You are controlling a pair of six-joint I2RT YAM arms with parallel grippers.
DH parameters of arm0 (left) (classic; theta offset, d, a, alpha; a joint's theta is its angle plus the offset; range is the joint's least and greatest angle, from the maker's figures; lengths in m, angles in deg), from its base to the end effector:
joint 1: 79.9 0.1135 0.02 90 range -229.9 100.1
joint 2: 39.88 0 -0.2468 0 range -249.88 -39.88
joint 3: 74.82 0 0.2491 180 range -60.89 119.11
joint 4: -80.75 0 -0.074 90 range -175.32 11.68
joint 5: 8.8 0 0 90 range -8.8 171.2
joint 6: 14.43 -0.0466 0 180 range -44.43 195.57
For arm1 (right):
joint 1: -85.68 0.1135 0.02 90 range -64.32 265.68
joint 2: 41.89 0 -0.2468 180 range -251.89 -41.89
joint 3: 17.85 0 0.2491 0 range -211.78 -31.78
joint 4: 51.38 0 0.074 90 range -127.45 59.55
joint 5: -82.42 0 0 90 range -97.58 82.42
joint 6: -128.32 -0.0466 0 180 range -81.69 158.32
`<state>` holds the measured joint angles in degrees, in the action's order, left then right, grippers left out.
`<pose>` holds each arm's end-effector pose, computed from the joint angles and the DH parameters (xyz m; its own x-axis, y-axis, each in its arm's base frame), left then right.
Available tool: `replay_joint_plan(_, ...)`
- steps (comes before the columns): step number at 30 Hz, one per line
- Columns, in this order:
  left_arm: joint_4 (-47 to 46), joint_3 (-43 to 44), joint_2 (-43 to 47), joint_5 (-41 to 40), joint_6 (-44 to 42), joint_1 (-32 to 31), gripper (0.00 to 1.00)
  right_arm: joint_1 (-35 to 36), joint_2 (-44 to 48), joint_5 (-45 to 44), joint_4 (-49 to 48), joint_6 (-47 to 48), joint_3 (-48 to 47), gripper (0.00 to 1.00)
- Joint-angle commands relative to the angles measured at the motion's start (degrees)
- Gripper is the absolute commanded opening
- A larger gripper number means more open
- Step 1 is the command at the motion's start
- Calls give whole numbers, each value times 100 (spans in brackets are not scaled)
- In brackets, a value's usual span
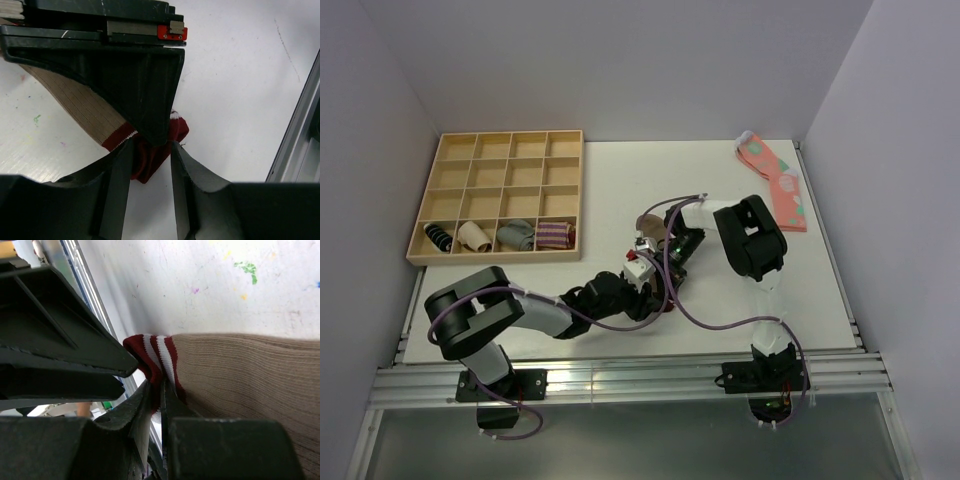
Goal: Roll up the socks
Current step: Roll the sock at the center of the board.
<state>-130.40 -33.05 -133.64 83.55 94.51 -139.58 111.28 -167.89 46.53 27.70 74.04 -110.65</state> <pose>0.1509 -0.2619 0.1206 -0.4561 0.1375 -0.8792 0.7758 0.5455 -0.3171 0.2859 0.1788 0.0830 -0.6914 -0.7108 -0.1299 -0.4680 0.3035 0.8300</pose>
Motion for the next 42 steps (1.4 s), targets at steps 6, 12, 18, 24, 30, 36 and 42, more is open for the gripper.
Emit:
replay_joint_plan(6,25,179,-204,-208,-242,-131,38,-144,31,65,148,84,-190,3)
replay_joint_plan(12,104,143,-283,-209,-250,-184,38,-187,22,56,165,110,-199,2)
replay_joint_plan(18,306,354,-503,-437,-356,-342,38,-214,22,38,165,93,-225,2)
replay_joint_plan(24,562,521,-653,-1017,-417,-501,32,-223,66,47,156,154,-164,2)
replay_joint_plan(30,755,644,-741,-1132,-461,-536,0,-249,294,47,-10,180,38,5)
replay_joint_plan(36,1044,811,-785,-772,-417,-536,0,-275,698,-102,-511,-21,328,18)
replay_joint_plan(42,1730,1101,-741,-446,-189,-413,0,-504,1400,-102,-1196,-329,697,46)
